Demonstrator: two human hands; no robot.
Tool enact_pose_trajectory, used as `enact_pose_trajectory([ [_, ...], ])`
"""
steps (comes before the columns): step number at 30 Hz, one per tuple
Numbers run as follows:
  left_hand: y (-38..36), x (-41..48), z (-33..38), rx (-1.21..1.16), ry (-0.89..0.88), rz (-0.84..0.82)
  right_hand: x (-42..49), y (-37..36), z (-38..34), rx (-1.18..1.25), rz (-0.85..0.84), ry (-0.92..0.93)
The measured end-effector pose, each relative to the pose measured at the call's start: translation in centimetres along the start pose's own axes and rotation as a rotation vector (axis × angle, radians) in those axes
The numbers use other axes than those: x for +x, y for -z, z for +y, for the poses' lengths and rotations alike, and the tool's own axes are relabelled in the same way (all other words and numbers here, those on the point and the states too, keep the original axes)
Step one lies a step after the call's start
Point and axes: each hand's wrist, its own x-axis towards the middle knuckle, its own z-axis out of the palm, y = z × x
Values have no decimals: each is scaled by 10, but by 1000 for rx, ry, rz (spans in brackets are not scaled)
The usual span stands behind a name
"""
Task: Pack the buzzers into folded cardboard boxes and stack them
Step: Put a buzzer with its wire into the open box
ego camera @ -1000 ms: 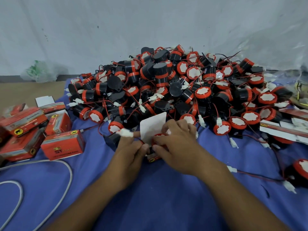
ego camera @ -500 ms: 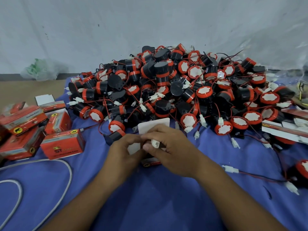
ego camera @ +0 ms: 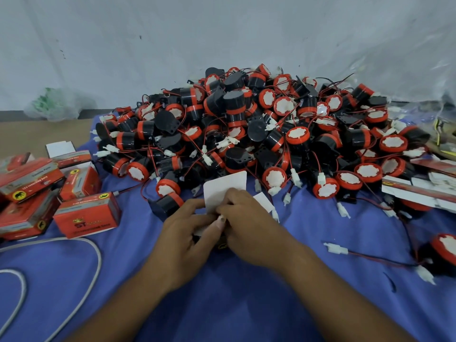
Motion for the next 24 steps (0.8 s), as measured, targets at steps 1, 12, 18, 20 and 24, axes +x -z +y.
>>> enact_pose_trajectory([
  [1, 1, 0, 0, -21, 5, -1, -1, 2, 0, 4, -26, 14],
  [12, -5, 0, -4, -174, 324, 53, 1, 13, 11, 238, -7, -12],
  [18, -8, 0, -4, -316, 386, 217, 1, 8, 8, 189, 27, 15],
  [20, -8, -1, -1, -332, 317, 236, 1, 6, 11, 99, -36, 27],
  [24, -4, -5, 4, -22, -30, 129, 0, 10, 16, 65, -97, 69],
])
